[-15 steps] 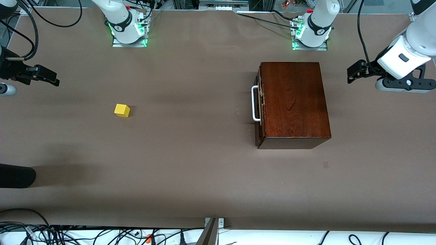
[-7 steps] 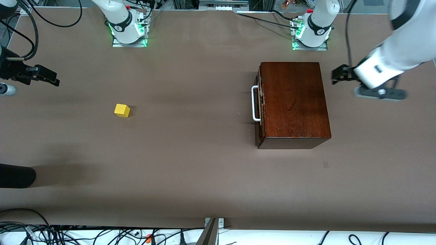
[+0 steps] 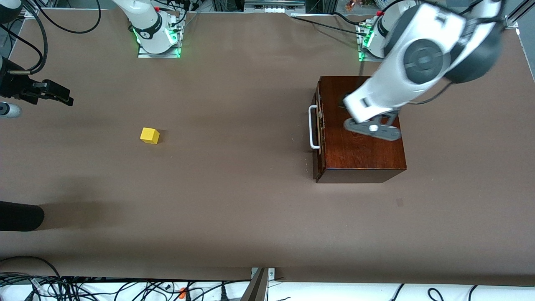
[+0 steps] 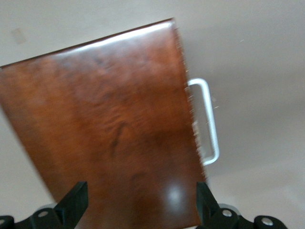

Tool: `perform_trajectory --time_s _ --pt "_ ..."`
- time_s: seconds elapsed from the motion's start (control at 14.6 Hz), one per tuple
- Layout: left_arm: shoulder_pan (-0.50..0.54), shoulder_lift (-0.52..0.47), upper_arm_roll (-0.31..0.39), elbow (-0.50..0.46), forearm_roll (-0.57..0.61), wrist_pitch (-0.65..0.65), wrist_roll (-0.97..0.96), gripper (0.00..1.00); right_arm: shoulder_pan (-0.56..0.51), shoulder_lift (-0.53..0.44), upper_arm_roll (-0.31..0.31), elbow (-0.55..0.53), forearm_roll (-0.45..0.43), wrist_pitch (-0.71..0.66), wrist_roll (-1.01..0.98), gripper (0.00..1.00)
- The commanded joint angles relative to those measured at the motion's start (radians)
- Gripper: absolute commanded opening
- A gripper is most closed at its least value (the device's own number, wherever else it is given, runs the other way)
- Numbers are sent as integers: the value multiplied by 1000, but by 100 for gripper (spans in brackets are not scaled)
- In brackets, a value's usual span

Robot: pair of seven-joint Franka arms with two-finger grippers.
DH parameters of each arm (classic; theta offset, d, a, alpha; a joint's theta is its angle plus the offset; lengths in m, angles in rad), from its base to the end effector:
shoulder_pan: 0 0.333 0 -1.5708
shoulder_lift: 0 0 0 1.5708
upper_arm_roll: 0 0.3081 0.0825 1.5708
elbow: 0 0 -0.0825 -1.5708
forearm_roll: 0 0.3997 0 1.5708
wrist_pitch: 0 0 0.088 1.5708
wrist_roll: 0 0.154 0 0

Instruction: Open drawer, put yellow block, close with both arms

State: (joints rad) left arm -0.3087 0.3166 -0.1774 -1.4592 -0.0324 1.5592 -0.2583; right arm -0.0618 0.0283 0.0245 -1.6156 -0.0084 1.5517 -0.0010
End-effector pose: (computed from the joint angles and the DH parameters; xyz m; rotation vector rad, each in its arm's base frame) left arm 0.5641 -0.2913 0.4334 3.0969 -0.3451 -0.3585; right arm 0.5688 -0.0227 0.5303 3.1318 -0.0565 -0.1447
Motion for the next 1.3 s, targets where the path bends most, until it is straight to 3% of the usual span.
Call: perform_trajectory --time_s 0.0,0.27,0.62,1.23 --pt "-87 114 7 109 2 66 -141 100 -9 -2 9 6 4 -1 6 100" --pt "-173 191 9 100 8 182 -286 100 -9 -2 9 6 4 -1 6 100" --pt "-225 226 7 57 157 188 -386 100 -9 -2 9 6 4 -1 6 100" --pt "-254 233 9 -24 164 186 -464 100 -9 -2 9 6 4 -1 6 100"
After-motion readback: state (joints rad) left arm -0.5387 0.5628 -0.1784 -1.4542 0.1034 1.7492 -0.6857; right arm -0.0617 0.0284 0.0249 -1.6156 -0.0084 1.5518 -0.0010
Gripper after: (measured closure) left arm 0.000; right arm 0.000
